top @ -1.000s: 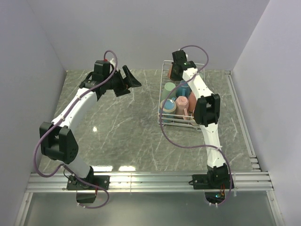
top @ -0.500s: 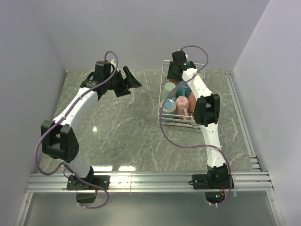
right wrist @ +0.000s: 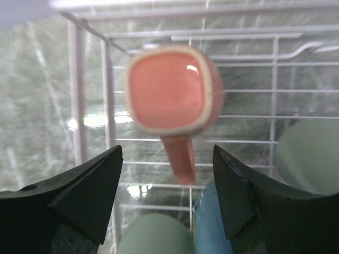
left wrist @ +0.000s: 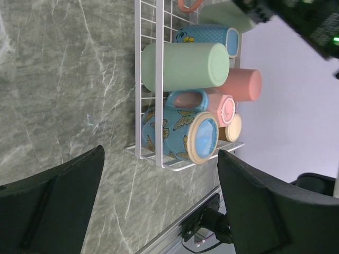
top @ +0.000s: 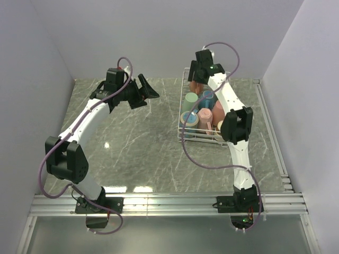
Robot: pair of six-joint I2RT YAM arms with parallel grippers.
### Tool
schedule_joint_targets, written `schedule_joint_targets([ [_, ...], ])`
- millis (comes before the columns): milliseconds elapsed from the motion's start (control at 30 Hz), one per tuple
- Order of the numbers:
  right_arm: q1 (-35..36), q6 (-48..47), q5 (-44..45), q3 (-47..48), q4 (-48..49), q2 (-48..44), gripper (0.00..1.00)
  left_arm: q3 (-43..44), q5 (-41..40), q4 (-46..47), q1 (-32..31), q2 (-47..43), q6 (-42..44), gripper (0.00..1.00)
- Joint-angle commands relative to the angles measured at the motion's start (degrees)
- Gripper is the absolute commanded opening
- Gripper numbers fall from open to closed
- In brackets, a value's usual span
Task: Load the cups into the dish rack
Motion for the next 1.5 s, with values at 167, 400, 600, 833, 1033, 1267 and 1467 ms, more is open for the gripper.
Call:
schedule_joint_targets([
  [167,0.28,-2.06,2.57,-3.49,1.25,-19.04,0.78,0.62,0.43,1.31,0.21,-4.0,0.19,0.92],
  [400,0.28,-2.24,3.8,-20.36,1.33,-35.31,0.78,0.1,0.17,2.01,0.12,-4.53,0.02,0.92],
  [600,0.28,-1.27,3.01,-38.46,1.77,-52.62,0.79,-0.08,0.35,3.59,-0.4,-2.61,-0.42,0.92],
  [833,0.28,2.33,-8.31,-64.89,9.4,-76.0,0.79,10.44,-1.05,0.78,-3.92,3.11,2.12,0.97],
  [1033,0.28,8.74,-17.55,-85.05,24.26,-97.01,0.96,18.99,-3.42,-0.1,-5.77,6.8,3.18,0.99],
  [1267,0.19,3.66,-16.44,-88.86,20.15,-103.71,0.99,27.95,-17.79,-5.19,-5.59,6.03,9.58,0.99],
  [1467,0.28,2.25,-11.22,-87.44,12.85,-103.79,0.99,17.9,-34.59,7.01,-4.45,-2.37,13.37,0.99],
])
